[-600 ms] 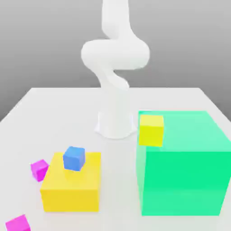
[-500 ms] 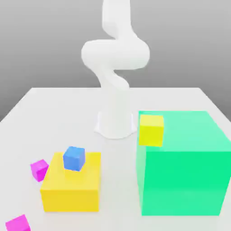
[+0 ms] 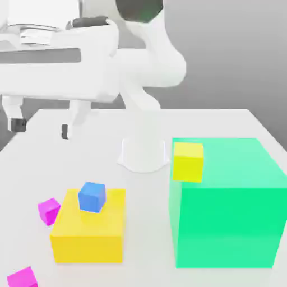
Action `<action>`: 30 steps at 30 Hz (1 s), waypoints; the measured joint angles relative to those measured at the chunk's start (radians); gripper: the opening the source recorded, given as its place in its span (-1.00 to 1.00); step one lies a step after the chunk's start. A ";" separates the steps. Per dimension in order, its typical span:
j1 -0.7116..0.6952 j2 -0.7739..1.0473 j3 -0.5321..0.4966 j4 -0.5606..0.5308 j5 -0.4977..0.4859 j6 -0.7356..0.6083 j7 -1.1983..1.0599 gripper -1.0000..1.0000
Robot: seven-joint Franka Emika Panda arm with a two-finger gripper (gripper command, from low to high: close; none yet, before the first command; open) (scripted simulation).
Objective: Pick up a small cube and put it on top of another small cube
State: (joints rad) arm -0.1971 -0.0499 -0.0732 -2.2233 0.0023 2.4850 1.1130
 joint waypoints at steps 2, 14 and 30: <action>-0.023 0.073 -0.009 0.007 0.009 0.018 0.024 0.00; -0.106 0.511 -0.046 0.058 0.106 0.143 0.122 0.00; -0.097 0.432 -0.054 0.010 0.098 0.106 0.142 -1.00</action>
State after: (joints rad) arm -0.2940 0.3817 -0.1275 -2.2130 0.1007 2.5908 1.2550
